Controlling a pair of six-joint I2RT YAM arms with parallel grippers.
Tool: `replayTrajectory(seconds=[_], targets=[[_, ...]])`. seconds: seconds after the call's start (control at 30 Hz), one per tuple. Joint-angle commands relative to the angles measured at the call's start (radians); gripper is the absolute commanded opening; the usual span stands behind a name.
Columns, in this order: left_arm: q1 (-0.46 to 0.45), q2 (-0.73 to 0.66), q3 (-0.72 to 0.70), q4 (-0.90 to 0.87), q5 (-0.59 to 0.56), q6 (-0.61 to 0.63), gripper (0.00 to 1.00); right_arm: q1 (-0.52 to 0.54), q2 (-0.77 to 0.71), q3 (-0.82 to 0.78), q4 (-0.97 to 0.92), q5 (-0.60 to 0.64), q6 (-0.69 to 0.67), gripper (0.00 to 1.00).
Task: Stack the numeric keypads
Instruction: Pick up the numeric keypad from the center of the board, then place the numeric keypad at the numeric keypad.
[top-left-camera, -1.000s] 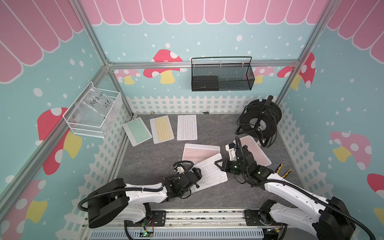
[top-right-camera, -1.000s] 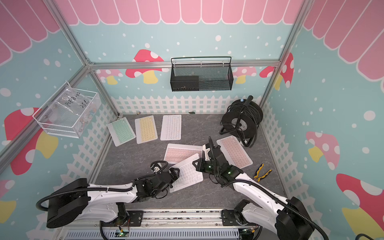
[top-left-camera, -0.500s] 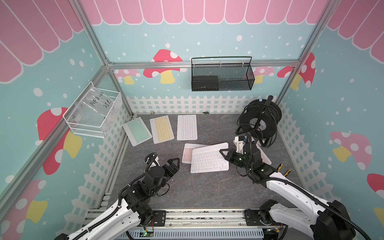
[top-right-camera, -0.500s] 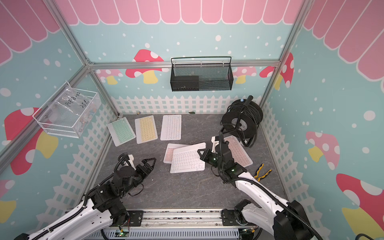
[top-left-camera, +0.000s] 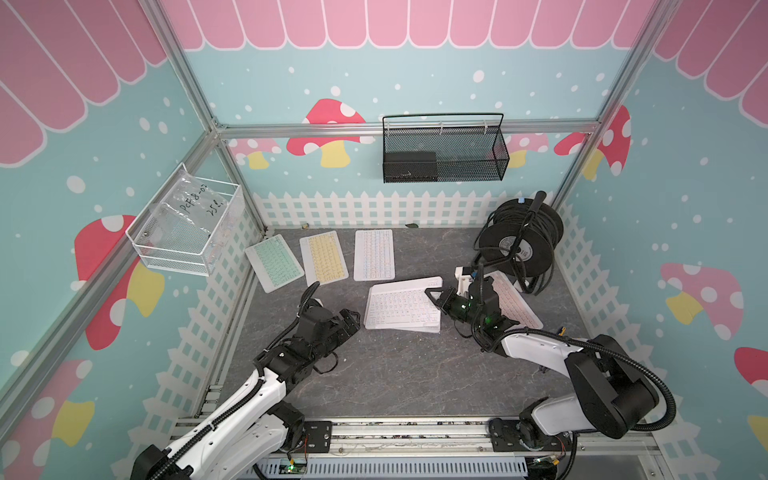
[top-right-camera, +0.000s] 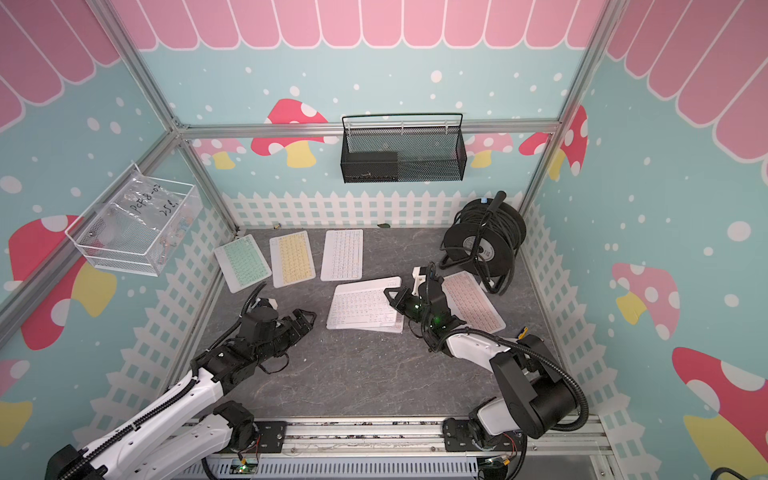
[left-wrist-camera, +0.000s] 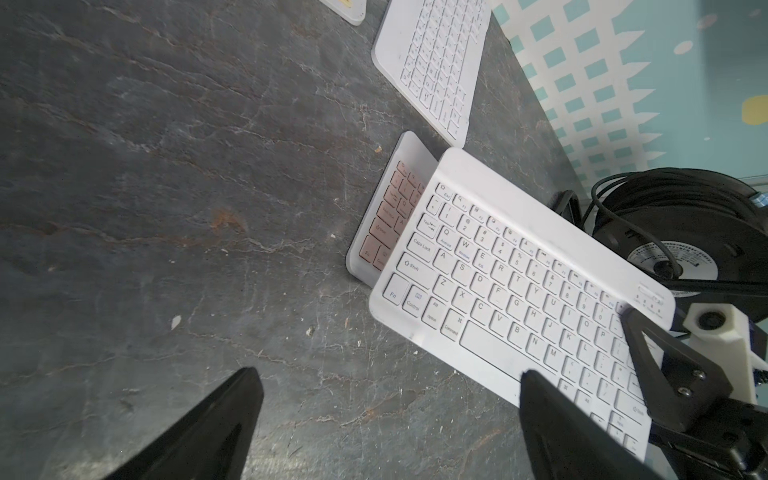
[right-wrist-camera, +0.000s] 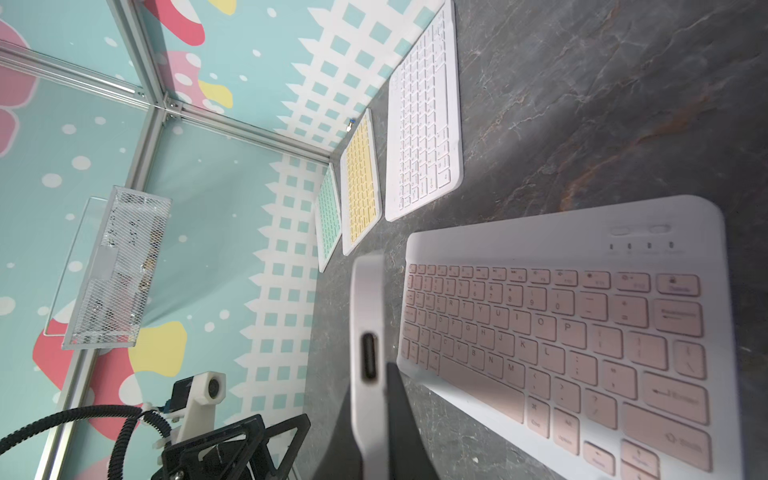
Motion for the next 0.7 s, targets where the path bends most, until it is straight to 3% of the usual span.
replayTrajectory(seconds=[0.0,0.27,0.67], targets=[[0.024,-0.023,-0.015,0.024,0.053,0.04,0.99,-0.003,0.028,0.025,0.143,-0.012,0.028,0.05],[0.085,-0.075,-0.057,0.013,0.093,0.029,0.99,-0.004,0.105,0.04,0.152,0.004,0.013,0.05],[0.097,-0.081,-0.079,0.018,0.121,0.014,0.99,-0.017,0.192,0.055,0.251,-0.026,0.009,0.05]])
